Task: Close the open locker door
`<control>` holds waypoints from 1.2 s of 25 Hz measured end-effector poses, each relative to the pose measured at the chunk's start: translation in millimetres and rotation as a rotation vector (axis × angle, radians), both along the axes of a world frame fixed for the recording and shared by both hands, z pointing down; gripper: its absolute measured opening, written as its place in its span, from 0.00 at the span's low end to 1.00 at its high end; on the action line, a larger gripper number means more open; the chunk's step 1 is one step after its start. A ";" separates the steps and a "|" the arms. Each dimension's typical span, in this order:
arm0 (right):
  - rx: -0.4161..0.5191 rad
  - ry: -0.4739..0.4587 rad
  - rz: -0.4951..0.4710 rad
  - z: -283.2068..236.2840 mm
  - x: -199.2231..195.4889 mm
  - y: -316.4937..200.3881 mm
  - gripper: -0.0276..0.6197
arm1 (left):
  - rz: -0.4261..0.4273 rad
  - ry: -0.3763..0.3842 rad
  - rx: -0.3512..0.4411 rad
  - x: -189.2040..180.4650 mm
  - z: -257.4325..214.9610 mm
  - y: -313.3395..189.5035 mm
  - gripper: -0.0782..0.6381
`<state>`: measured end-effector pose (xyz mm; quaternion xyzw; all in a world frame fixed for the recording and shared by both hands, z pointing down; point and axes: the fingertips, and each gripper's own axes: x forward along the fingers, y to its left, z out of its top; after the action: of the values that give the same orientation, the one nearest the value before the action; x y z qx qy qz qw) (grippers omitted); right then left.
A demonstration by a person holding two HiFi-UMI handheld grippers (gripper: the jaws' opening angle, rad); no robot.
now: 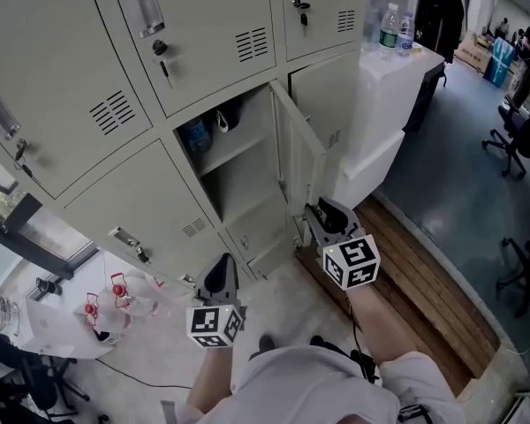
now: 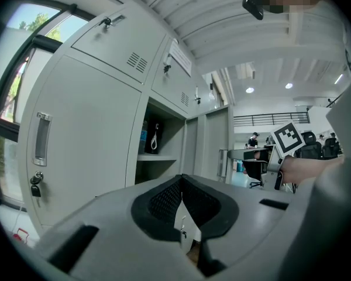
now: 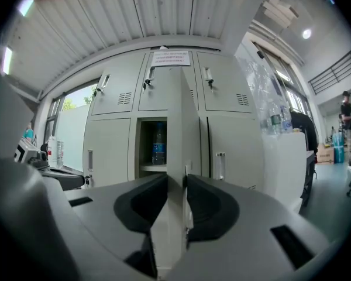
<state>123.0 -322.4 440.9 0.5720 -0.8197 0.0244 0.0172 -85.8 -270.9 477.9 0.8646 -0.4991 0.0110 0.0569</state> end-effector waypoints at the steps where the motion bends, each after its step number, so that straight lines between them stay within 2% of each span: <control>1: -0.001 0.000 -0.008 0.1 -4.0 0.1 0.19 | -0.005 0.000 0.000 -1.9 0.2 0.2 0.12; 15: 0.010 0.003 -0.144 -1.7 -63.4 -2.7 0.21 | -0.080 0.001 -0.005 -29.6 3.0 2.9 0.12; 30: 0.029 0.004 -0.277 -6.7 -131.0 -27.9 0.20 | -0.203 -0.004 -0.003 -79.2 3.2 -1.0 0.12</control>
<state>-8.0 -350.3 434.2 0.4536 -0.8911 0.0089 0.0136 -164.9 -271.9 481.2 0.8094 -0.5843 0.0074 0.0580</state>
